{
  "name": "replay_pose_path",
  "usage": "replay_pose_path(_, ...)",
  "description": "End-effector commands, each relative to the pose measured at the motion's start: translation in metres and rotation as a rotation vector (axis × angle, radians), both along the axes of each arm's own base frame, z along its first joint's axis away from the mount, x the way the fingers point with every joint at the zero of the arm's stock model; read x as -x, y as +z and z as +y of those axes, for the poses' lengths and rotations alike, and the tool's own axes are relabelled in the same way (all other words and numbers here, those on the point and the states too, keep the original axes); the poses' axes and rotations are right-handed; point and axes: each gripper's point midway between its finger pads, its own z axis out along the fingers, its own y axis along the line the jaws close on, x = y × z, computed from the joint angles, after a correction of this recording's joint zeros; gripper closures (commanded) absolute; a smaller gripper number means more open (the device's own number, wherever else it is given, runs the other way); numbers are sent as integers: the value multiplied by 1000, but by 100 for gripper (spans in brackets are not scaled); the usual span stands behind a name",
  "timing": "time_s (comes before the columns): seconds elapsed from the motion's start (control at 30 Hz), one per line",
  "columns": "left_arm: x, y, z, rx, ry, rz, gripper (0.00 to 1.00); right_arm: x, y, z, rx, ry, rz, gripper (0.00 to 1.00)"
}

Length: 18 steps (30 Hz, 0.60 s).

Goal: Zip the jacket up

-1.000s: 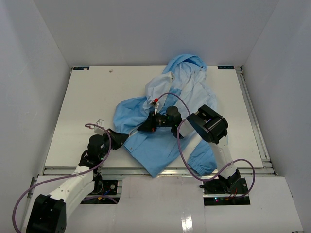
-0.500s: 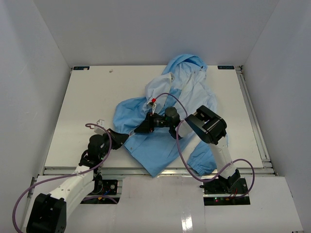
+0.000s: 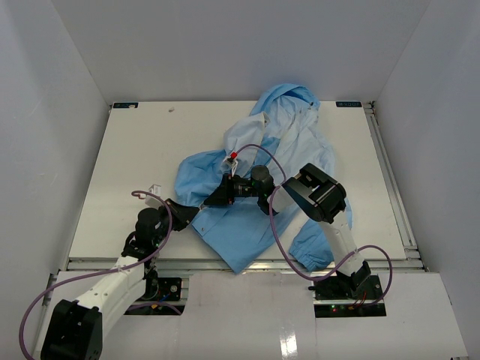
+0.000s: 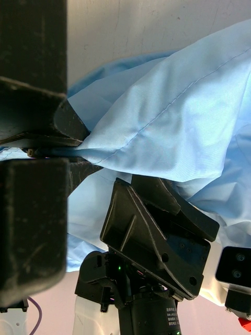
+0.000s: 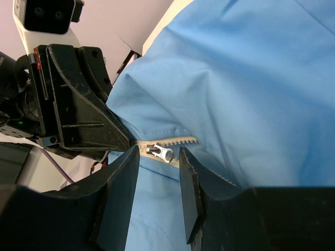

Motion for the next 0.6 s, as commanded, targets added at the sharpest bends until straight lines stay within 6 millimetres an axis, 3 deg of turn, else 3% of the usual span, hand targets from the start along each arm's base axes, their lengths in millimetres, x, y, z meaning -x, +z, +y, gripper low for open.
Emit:
replay_pose_path(0.0, 25, -48, 7, -34, -8, 80, 100, -6, 4, 6, -15, -12, -44, 57)
replay_pose_path(0.57, 24, -48, 7, -34, -8, 77, 100, -1, -2, 9, 8, 5, -14, 56)
